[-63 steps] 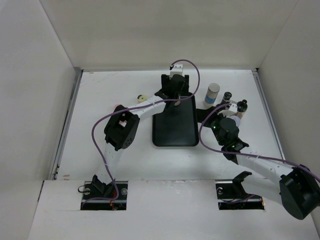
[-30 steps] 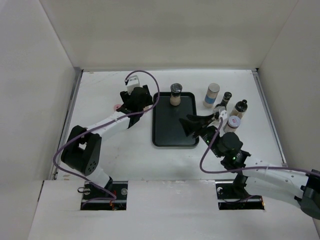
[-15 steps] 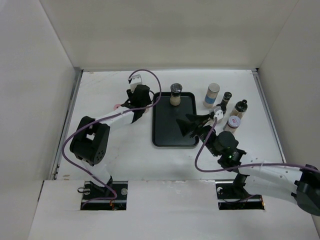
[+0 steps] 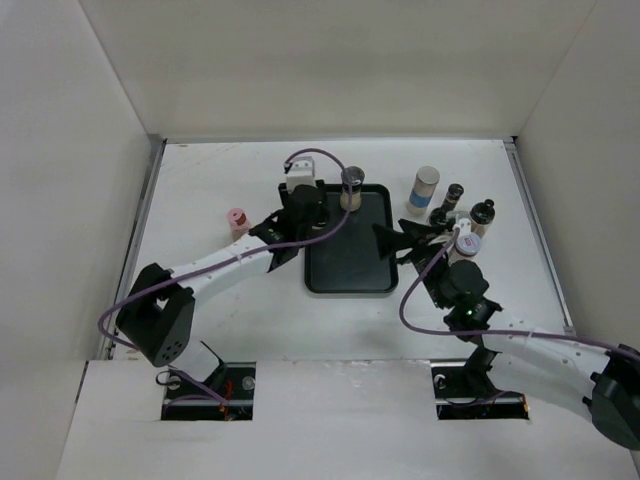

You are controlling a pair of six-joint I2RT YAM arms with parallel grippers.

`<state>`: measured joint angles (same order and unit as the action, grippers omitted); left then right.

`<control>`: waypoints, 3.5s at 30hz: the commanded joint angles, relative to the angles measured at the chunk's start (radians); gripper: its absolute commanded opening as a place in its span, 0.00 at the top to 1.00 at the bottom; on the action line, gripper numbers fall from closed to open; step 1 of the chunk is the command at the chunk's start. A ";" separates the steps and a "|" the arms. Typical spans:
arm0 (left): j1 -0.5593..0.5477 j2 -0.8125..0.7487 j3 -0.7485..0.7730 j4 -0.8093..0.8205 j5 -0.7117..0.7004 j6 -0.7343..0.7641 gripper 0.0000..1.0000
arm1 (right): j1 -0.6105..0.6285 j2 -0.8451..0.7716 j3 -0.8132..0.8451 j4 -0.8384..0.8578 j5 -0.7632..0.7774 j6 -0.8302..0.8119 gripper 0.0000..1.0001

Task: Organize the condiment bottles

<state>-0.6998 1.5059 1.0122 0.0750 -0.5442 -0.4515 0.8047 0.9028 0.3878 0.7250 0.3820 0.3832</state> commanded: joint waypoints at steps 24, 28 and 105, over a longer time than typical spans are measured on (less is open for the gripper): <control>-0.145 0.660 0.719 0.072 0.039 0.102 0.65 | -0.173 -0.361 -0.156 -0.055 0.261 0.171 0.51; -0.126 0.703 0.769 0.072 0.039 0.111 0.65 | -0.169 -0.346 -0.152 -0.053 0.255 0.168 0.50; 0.313 -0.180 -0.227 0.098 -0.071 -0.151 0.66 | -0.106 -0.047 -0.018 -0.055 0.077 0.148 0.31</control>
<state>-0.3332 1.4105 0.7269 0.1234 -0.6064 -0.6094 0.7017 0.8623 0.3267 0.6361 0.4751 0.5354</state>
